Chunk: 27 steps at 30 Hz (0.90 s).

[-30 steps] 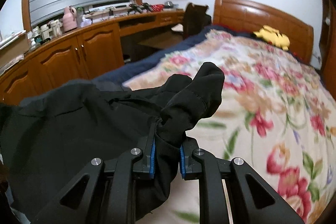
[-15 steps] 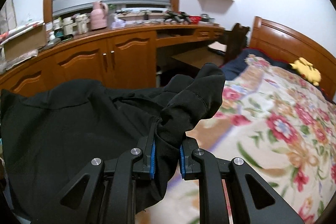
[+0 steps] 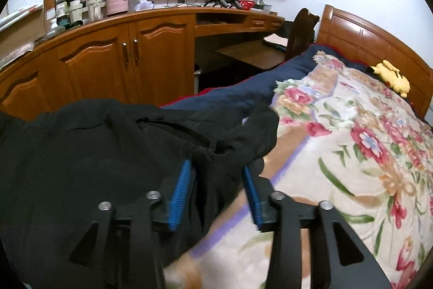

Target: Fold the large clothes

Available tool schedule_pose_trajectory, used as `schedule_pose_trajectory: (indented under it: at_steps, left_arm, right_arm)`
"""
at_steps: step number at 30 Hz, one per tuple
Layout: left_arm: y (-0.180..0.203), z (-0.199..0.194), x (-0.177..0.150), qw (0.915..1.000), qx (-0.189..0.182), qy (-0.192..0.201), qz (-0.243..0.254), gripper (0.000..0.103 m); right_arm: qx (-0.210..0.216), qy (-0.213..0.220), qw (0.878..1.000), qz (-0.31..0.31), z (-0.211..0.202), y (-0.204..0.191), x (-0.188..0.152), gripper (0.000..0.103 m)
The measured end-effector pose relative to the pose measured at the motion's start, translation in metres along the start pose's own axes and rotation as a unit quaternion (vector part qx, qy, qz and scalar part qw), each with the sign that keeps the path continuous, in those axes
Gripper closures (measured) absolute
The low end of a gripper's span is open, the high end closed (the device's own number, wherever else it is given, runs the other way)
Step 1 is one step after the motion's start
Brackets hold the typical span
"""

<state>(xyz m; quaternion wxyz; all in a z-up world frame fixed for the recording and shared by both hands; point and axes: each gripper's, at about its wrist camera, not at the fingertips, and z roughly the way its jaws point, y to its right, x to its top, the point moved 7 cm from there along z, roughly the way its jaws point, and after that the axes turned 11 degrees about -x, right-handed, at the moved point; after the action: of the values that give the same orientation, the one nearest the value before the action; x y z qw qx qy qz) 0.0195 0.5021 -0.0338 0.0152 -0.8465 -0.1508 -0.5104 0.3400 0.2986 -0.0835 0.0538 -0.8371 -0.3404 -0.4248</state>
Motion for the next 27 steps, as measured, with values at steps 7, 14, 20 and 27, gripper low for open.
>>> schedule_pose_trajectory:
  at_steps: [7, 14, 20, 27]
  left_arm:
    - [0.02, -0.034, 0.024, 0.9985, -0.002, 0.046, 0.027, 0.033]
    - [0.029, -0.016, 0.047, 0.9984, -0.005, 0.043, 0.037, 0.028]
    - [0.016, 0.021, 0.03, 0.9998, 0.004, -0.002, 0.02, 0.028]
    - [-0.008, 0.046, -0.01, 0.9983, 0.02, -0.055, 0.008, 0.028]
  right_arm:
    - [0.063, 0.031, 0.998, -0.009, -0.041, -0.031, -0.023, 0.05]
    - [0.141, 0.037, 0.989, -0.022, -0.062, -0.074, -0.045, 0.05]
    - [0.168, 0.031, 0.985, -0.034, -0.058, -0.087, -0.055, 0.05]
    - [0.168, 0.012, 0.985, -0.038, -0.03, -0.092, -0.066, 0.05]
